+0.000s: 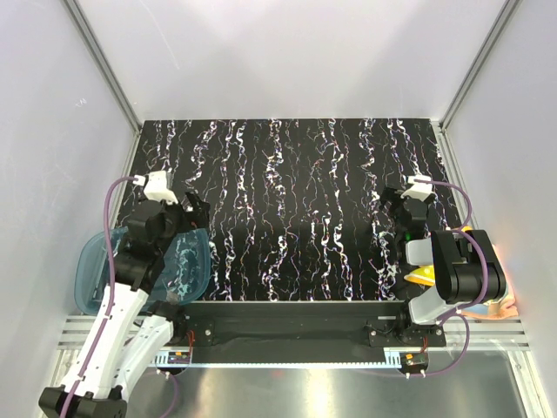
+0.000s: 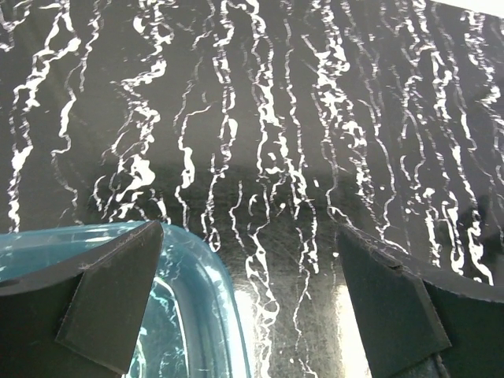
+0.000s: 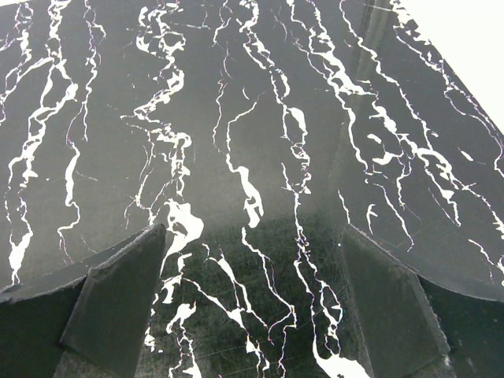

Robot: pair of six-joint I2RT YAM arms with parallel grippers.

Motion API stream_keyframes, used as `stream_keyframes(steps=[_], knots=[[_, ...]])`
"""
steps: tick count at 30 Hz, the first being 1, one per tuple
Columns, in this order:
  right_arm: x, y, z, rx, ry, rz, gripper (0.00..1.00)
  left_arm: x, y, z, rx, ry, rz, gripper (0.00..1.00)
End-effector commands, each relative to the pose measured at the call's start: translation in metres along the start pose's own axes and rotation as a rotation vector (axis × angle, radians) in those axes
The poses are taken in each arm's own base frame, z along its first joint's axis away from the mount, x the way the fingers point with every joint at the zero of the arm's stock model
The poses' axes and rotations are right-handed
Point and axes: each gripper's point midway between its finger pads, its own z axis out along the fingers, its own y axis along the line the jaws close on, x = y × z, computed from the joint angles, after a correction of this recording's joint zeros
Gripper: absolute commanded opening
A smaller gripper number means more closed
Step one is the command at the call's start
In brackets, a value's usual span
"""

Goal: Roll the towels
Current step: Grab a towel with the right arm

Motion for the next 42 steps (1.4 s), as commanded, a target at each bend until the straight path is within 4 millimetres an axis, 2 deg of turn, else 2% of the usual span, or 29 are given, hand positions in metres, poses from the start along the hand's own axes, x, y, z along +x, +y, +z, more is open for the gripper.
stream_keyframes(steps=[1,2,3,4,5,6,7,8,9,11,12,13,14,15,16,17,18,19,20,22,26,27,29,30,34,38,42], knots=[[-0.028,-0.005,0.000,0.028,-0.107,0.024,1.00,-0.018,-0.019,-0.002,0.086,-0.064,-0.005,0.99],[-0.045,-0.017,-0.006,0.097,-0.149,0.043,1.00,-0.019,-0.019,-0.002,0.089,-0.067,0.010,0.99],[-0.036,-0.022,-0.007,0.137,-0.063,0.026,1.00,-0.018,-0.020,-0.002,0.090,-0.062,0.014,0.99],[-0.043,-0.027,-0.010,0.175,-0.024,0.018,1.00,-0.019,-0.020,-0.002,0.091,-0.063,0.017,0.99],[-0.071,-0.041,-0.022,0.281,-0.044,0.085,1.00,-0.019,-0.020,-0.003,0.093,-0.061,0.023,0.99],[-0.081,-0.051,-0.029,0.355,0.050,0.082,1.00,-0.018,-0.022,-0.003,0.096,-0.057,0.024,0.99],[-0.091,-0.056,-0.037,0.403,0.072,0.109,1.00,-0.018,-0.022,-0.003,0.098,-0.055,0.025,0.99],[-0.131,-0.060,-0.047,0.473,0.000,0.269,1.00,-0.017,-0.023,-0.003,0.098,-0.049,0.029,0.99],[-0.114,-0.070,-0.066,0.552,0.103,0.264,1.00,-0.017,-0.023,-0.003,0.099,-0.044,0.030,0.99],[-0.138,-0.069,-0.077,0.576,0.089,0.339,1.00,-0.016,-0.024,-0.002,0.097,-0.032,0.031,0.99],[-0.131,-0.071,-0.083,0.594,0.131,0.328,1.00,-0.015,-0.025,-0.001,0.101,-0.026,0.035,0.99],[-0.123,-0.082,-0.083,0.630,0.177,0.321,1.00,-0.014,-0.026,-0.001,0.103,-0.022,0.035,0.99],[-0.132,-0.086,-0.083,0.662,0.180,0.364,1.00,-0.013,-0.027,-0.001,0.107,-0.014,0.039,0.99],[-0.112,-0.096,-0.096,0.729,0.294,0.342,1.00,-0.010,-0.029,0.000,0.115,-0.006,0.044,0.99],[-0.094,-0.111,-0.094,0.806,0.376,0.374,1.00,-0.010,-0.031,0.000,0.120,-0.003,0.048,0.99],[-0.094,-0.115,-0.094,0.829,0.414,0.388,1.00,-0.006,-0.033,0.001,0.128,0.009,0.054,0.99],[-0.081,-0.121,-0.099,0.861,0.489,0.376,1.00,-0.005,-0.035,0.001,0.134,0.014,0.058,0.99],[-0.066,-0.121,-0.095,0.862,0.555,0.376,1.00,-0.005,-0.036,0.001,0.137,0.015,0.061,0.99],[-0.058,-0.128,-0.095,0.882,0.584,0.391,1.00,-0.003,-0.038,0.001,0.144,0.023,0.066,0.99],[-0.041,-0.129,-0.093,0.886,0.633,0.431,1.00,-0.002,-0.039,0.001,0.147,0.025,0.072,0.99],[-0.009,-0.144,-0.099,0.917,0.690,0.510,1.00,0.003,-0.041,0.003,0.150,0.045,0.079,0.99],[-0.005,-0.153,-0.097,0.929,0.682,0.534,0.99,0.004,-0.041,0.003,0.147,0.048,0.080,0.99],[0.011,-0.159,-0.096,0.934,0.735,0.533,0.97,0.006,-0.042,0.005,0.148,0.060,0.084,0.99],[0.015,-0.165,-0.095,0.944,0.739,0.546,0.96,0.007,-0.043,0.005,0.150,0.062,0.085,0.99],[0.029,-0.166,-0.078,0.871,0.766,0.547,0.86,0.008,-0.042,0.007,0.143,0.073,0.087,0.99],[0.027,-0.162,-0.057,0.804,0.761,0.556,0.76,0.010,-0.040,0.008,0.130,0.079,0.090,0.99],[0.032,-0.166,-0.046,0.806,0.775,0.537,0.73,0.011,-0.038,0.009,0.121,0.086,0.093,0.99]])
